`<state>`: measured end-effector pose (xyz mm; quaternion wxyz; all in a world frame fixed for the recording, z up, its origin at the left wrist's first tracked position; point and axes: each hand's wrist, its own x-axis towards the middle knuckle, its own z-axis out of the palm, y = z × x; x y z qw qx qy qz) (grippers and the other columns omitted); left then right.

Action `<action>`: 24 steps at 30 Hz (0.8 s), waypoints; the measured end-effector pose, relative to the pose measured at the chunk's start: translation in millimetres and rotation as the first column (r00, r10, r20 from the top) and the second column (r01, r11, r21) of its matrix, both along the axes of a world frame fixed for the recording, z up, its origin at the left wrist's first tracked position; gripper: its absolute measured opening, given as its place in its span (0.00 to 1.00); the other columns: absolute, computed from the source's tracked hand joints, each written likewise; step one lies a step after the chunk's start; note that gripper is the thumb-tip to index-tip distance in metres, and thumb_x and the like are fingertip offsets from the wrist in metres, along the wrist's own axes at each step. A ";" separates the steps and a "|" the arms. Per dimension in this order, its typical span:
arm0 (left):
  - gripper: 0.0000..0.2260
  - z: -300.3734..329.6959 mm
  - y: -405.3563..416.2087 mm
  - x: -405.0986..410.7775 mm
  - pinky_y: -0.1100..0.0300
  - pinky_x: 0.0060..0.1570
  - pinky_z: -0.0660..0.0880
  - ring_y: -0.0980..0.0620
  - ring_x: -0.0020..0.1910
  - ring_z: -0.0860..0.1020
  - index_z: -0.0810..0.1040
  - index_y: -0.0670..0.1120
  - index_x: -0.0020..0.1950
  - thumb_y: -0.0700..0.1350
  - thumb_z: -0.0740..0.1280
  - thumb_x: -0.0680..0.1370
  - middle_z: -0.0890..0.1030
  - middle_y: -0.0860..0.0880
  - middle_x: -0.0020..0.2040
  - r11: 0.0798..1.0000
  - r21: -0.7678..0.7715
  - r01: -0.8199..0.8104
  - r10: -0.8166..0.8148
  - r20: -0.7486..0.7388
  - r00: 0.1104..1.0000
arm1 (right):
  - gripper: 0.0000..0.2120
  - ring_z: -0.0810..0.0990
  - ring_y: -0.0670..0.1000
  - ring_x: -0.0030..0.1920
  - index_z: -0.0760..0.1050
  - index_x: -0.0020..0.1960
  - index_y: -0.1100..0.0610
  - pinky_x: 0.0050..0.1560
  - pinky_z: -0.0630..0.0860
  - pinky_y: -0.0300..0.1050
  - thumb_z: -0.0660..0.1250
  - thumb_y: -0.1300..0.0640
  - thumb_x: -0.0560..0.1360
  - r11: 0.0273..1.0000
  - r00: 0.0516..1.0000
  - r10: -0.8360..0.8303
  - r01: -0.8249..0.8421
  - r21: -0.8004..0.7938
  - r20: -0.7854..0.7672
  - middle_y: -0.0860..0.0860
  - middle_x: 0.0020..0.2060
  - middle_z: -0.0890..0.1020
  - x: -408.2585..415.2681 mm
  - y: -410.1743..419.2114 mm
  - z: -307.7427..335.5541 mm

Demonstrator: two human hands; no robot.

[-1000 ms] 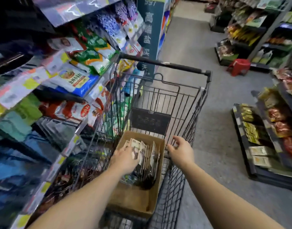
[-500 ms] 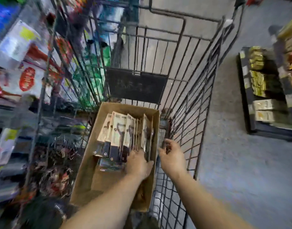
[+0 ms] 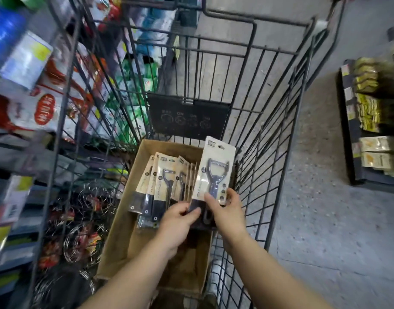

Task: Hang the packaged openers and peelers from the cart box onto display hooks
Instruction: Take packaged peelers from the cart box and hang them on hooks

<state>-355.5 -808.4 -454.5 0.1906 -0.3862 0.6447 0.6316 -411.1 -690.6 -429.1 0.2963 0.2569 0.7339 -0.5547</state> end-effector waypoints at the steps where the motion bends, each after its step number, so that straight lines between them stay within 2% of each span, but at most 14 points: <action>1: 0.06 6.0 -2.5 1.3 0.62 0.47 0.79 0.52 0.50 0.85 0.86 0.56 0.47 0.45 0.71 0.77 0.87 0.52 0.48 0.992 0.124 0.008 -0.006 -0.013 1.000 | 0.32 0.81 0.47 0.53 0.64 0.70 0.52 0.59 0.79 0.54 0.75 0.50 0.71 0.998 0.999 -0.044 0.045 -0.051 0.015 0.46 0.55 0.81 -0.8 -0.4 -0.3; 2: 0.05 6.6 -6.5 2.4 0.67 0.43 0.78 0.56 0.48 0.85 0.86 0.57 0.47 0.47 0.71 0.77 0.87 0.55 0.46 0.984 0.179 0.018 -0.017 -0.003 1.000 | 0.32 0.82 0.50 0.55 0.65 0.69 0.52 0.60 0.78 0.56 0.75 0.52 0.71 0.995 0.997 -0.073 0.074 -0.062 0.012 0.48 0.56 0.81 -1.3 -0.7 -1.3; 3: 0.04 5.8 -9.3 1.7 0.67 0.43 0.77 0.58 0.48 0.84 0.86 0.57 0.47 0.52 0.71 0.76 0.87 0.57 0.46 0.979 0.204 0.012 -0.015 0.013 1.000 | 0.31 0.81 0.52 0.57 0.66 0.70 0.52 0.60 0.78 0.57 0.76 0.53 0.71 0.993 0.995 -0.105 0.104 -0.048 -0.003 0.50 0.58 0.81 -1.6 -0.6 -2.9; 5: 0.13 -7.4 -11.9 -4.8 0.58 0.54 0.74 0.55 0.57 0.79 0.85 0.55 0.52 0.60 0.67 0.75 0.84 0.57 0.54 0.981 0.190 -0.032 0.023 0.051 0.998 | 0.34 0.79 0.54 0.62 0.63 0.72 0.51 0.61 0.77 0.58 0.75 0.53 0.71 0.983 0.985 -0.165 0.168 0.077 -0.048 0.52 0.64 0.78 -2.1 0.7 -6.4; 7: 0.17 -28.9 -6.9 -14.3 0.52 0.61 0.72 0.51 0.59 0.76 0.79 0.51 0.62 0.58 0.68 0.76 0.80 0.52 0.62 1.000 -0.008 -0.027 0.028 0.101 0.994 | 0.36 0.77 0.56 0.64 0.60 0.74 0.50 0.62 0.76 0.59 0.74 0.51 0.71 0.964 0.979 -0.189 0.200 0.177 -0.078 0.52 0.67 0.75 -2.0 2.2 -9.8; 9: 0.20 -46.4 4.5 -23.2 0.53 0.59 0.75 0.49 0.57 0.78 0.75 0.49 0.65 0.53 0.71 0.76 0.80 0.49 0.61 0.951 -0.271 0.147 -0.106 0.161 0.981 | 0.37 0.77 0.55 0.63 0.60 0.74 0.48 0.60 0.77 0.58 0.74 0.50 0.71 0.958 0.983 -0.159 0.176 0.225 -0.092 0.51 0.66 0.75 -0.8 3.3 -14.2; 11: 0.18 -58.1 12.8 -25.7 0.52 0.54 0.77 0.47 0.54 0.80 0.76 0.50 0.63 0.53 0.71 0.75 0.82 0.50 0.56 0.856 -0.398 0.331 -0.247 0.248 0.937 | 0.37 0.78 0.54 0.62 0.60 0.74 0.49 0.60 0.78 0.57 0.75 0.50 0.71 0.958 0.985 -0.138 0.158 0.237 -0.100 0.50 0.65 0.76 0.8 4.2 -18.1; 12: 0.15 -62.9 13.5 -25.4 0.53 0.51 0.77 0.46 0.52 0.81 0.77 0.50 0.59 0.53 0.71 0.75 0.83 0.50 0.54 0.828 -0.420 0.371 -0.271 0.280 0.921 | 0.37 0.78 0.53 0.61 0.61 0.74 0.49 0.59 0.78 0.57 0.75 0.51 0.70 0.958 0.985 -0.137 0.158 0.237 -0.105 0.49 0.64 0.77 1.0 5.1 -19.4; 15: 0.05 -69.9 4.7 -20.9 0.57 0.43 0.73 0.45 0.45 0.78 0.76 0.49 0.47 0.49 0.69 0.77 0.83 0.46 0.49 0.814 -0.428 0.392 -0.265 0.328 0.907 | 0.35 0.80 0.52 0.58 0.62 0.73 0.49 0.55 0.81 0.54 0.75 0.51 0.71 0.960 0.985 -0.139 0.160 0.229 -0.103 0.49 0.62 0.78 1.4 7.1 -19.0; 18: 0.04 -69.7 -11.0 -12.0 0.57 0.47 0.74 0.42 0.51 0.79 0.79 0.47 0.50 0.46 0.66 0.78 0.82 0.45 0.51 0.808 -0.439 0.394 -0.264 0.328 0.907 | 0.31 0.82 0.50 0.53 0.65 0.70 0.50 0.49 0.83 0.51 0.75 0.54 0.71 0.967 0.988 -0.123 0.141 0.211 -0.094 0.49 0.58 0.80 3.1 6.4 -13.6; 20: 0.05 -67.1 -25.0 -2.3 0.55 0.50 0.76 0.41 0.52 0.79 0.80 0.45 0.51 0.44 0.66 0.79 0.83 0.43 0.52 0.831 -0.429 0.353 -0.232 0.310 0.922 | 0.29 0.82 0.47 0.50 0.66 0.68 0.51 0.45 0.83 0.45 0.75 0.55 0.72 0.974 0.990 -0.104 0.121 0.193 -0.095 0.48 0.57 0.80 4.9 5.9 -8.3; 21: 0.04 -64.9 -32.7 3.5 0.56 0.48 0.75 0.42 0.49 0.79 0.80 0.44 0.49 0.43 0.67 0.79 0.83 0.41 0.51 0.850 -0.419 0.320 -0.205 0.296 0.933 | 0.29 0.82 0.47 0.50 0.66 0.68 0.52 0.46 0.83 0.46 0.75 0.55 0.72 0.975 0.991 -0.090 0.108 0.194 -0.100 0.48 0.57 0.81 6.0 5.5 -5.7; 23: 0.02 -59.0 -47.1 14.1 0.55 0.48 0.77 0.42 0.46 0.79 0.78 0.44 0.46 0.42 0.68 0.78 0.83 0.40 0.49 0.892 -0.386 0.236 -0.135 0.272 0.953 | 0.30 0.81 0.50 0.53 0.65 0.69 0.53 0.52 0.82 0.52 0.75 0.54 0.72 0.974 0.992 -0.060 0.082 0.212 -0.111 0.49 0.58 0.80 9.2 3.3 0.4; 24: 0.03 -54.6 -53.6 18.8 0.51 0.49 0.79 0.42 0.46 0.80 0.77 0.44 0.46 0.42 0.67 0.79 0.83 0.39 0.48 0.913 -0.359 0.192 -0.097 0.268 0.959 | 0.31 0.81 0.51 0.54 0.65 0.69 0.53 0.53 0.81 0.54 0.75 0.53 0.71 0.971 0.992 -0.045 0.071 0.228 -0.116 0.49 0.58 0.80 11.1 1.2 3.4</action>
